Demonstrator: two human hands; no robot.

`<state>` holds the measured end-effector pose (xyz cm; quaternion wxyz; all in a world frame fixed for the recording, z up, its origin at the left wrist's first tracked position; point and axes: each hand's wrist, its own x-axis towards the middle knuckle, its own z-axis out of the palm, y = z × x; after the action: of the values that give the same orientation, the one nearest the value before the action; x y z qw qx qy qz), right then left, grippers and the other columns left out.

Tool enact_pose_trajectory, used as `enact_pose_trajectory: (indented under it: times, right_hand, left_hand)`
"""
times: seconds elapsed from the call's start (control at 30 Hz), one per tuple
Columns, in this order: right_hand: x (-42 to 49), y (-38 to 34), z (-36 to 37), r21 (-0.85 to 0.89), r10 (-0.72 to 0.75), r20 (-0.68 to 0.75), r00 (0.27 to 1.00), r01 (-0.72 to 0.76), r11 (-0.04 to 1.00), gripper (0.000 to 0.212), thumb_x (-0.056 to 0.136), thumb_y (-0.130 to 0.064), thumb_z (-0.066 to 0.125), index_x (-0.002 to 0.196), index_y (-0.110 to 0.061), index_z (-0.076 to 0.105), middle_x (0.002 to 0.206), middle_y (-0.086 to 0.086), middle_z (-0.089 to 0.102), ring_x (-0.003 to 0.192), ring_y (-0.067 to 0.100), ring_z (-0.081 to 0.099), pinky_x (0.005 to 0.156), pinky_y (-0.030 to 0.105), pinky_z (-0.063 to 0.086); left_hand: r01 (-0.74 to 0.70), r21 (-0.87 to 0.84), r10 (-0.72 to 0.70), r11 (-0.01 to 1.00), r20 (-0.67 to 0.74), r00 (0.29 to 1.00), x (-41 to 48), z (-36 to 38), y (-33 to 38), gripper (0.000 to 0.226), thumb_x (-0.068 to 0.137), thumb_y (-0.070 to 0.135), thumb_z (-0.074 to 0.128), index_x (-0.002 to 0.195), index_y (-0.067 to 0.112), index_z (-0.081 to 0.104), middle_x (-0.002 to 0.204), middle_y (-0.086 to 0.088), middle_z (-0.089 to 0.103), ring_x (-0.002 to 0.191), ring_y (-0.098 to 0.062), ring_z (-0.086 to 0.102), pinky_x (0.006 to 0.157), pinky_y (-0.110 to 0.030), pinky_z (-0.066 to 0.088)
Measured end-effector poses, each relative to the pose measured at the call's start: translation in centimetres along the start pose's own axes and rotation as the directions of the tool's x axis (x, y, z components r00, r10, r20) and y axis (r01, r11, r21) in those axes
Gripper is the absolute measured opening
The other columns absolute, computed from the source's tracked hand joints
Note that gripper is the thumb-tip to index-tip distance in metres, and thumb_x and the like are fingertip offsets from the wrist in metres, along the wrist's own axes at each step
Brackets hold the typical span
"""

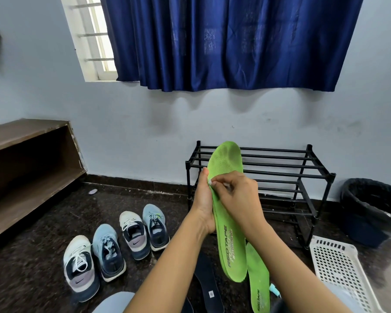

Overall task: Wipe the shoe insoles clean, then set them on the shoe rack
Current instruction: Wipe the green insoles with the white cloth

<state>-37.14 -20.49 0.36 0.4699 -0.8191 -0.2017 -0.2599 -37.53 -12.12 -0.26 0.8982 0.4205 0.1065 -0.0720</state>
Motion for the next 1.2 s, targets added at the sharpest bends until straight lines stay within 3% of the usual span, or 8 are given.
enact_pose_trajectory:
  times: [0.1,0.3,0.4,0.63,0.73,0.83,1.0,1.2]
  right_hand:
    - [0.2,0.0,-0.2,0.009,0.010,0.003,1.000,-0.010,1.000,0.006,0.077,-0.009,0.073,0.080,-0.014,0.076,0.079,0.002,0.068,0.065,0.000,0.054,0.067,-0.001,0.035]
    - [1.5,0.9,-0.4,0.024,0.115,-0.141,0.983,-0.113,0.993,0.006,0.082,-0.015,0.070,0.083,-0.016,0.075,0.084,0.003,0.070,0.074,0.013,0.061,0.068,0.003,0.034]
    - [1.4,0.9,-0.3,0.013,0.120,-0.161,0.980,-0.119,0.993,0.006,0.082,-0.015,0.070,0.083,-0.017,0.075,0.084,0.003,0.069,0.075,0.015,0.061,0.067,0.012,0.034]
    - [0.0,0.2,0.0,-0.007,0.059,0.023,0.998,-0.059,0.998,0.004,0.079,-0.016,0.073,0.081,-0.017,0.076,0.074,-0.006,0.064,0.065,-0.005,0.052,0.065,0.000,0.034]
    - [0.7,0.3,-0.4,-0.025,0.045,-0.022,0.999,-0.045,0.999,0.004,0.080,-0.016,0.073,0.081,-0.015,0.075,0.078,-0.001,0.068,0.067,0.005,0.059,0.067,0.005,0.039]
    - [2.0,0.9,-1.0,-0.022,0.102,-0.134,0.986,-0.106,0.994,0.006,0.081,-0.019,0.071,0.083,-0.015,0.075,0.084,0.004,0.071,0.076,0.017,0.064,0.076,0.022,0.045]
    - [0.7,0.5,-0.6,0.021,0.075,-0.054,0.996,-0.074,0.997,0.005,0.079,-0.014,0.073,0.082,-0.017,0.076,0.081,0.000,0.069,0.069,0.004,0.058,0.068,0.001,0.036]
    - [-0.1,0.2,-0.1,0.050,0.036,0.021,0.999,-0.037,0.998,0.005,0.078,-0.013,0.074,0.081,-0.017,0.076,0.079,-0.001,0.068,0.068,-0.002,0.056,0.067,0.000,0.035]
  left_hand:
    - [0.031,0.012,-0.031,0.999,0.006,0.999,-0.3,0.1,0.0,0.074,0.094,0.064,0.032,0.061,0.011,0.069,0.063,-0.008,0.065,0.058,-0.020,0.065,0.058,-0.024,0.051]
    - [0.063,0.073,-0.068,0.995,0.074,0.995,-1.0,0.9,-0.7,0.062,0.098,0.059,0.027,0.093,0.012,0.067,0.073,-0.008,0.071,0.065,-0.019,0.070,0.061,-0.023,0.053]
    - [0.058,0.099,-0.066,0.993,0.075,0.995,-1.0,1.0,-0.8,0.063,0.098,0.060,0.027,0.092,0.013,0.068,0.072,-0.008,0.071,0.063,-0.019,0.070,0.059,-0.022,0.054]
    - [0.039,0.062,-0.040,0.997,0.009,0.999,-0.3,-0.1,0.2,0.079,0.094,0.067,0.030,0.058,0.010,0.071,0.061,-0.011,0.067,0.054,-0.022,0.067,0.053,-0.024,0.053]
    - [0.053,0.070,-0.055,0.996,0.027,0.998,-0.5,0.3,0.0,0.075,0.094,0.067,0.027,0.073,0.012,0.073,0.068,-0.011,0.069,0.061,-0.022,0.068,0.059,-0.025,0.054]
    - [0.076,0.086,-0.079,0.993,0.040,0.996,-0.8,1.0,-0.8,0.072,0.095,0.066,0.022,0.090,0.015,0.073,0.076,-0.010,0.072,0.068,-0.020,0.070,0.066,-0.026,0.053]
    - [0.071,0.067,-0.073,0.995,0.037,0.997,-0.3,0.6,-0.7,0.082,0.095,0.068,0.023,0.058,0.014,0.074,0.063,-0.009,0.068,0.056,-0.020,0.068,0.055,-0.023,0.053]
    - [0.044,0.074,-0.043,0.996,-0.015,0.999,-0.2,0.0,0.1,0.080,0.092,0.070,0.029,0.058,0.011,0.071,0.062,-0.011,0.066,0.056,-0.022,0.067,0.057,-0.026,0.052]
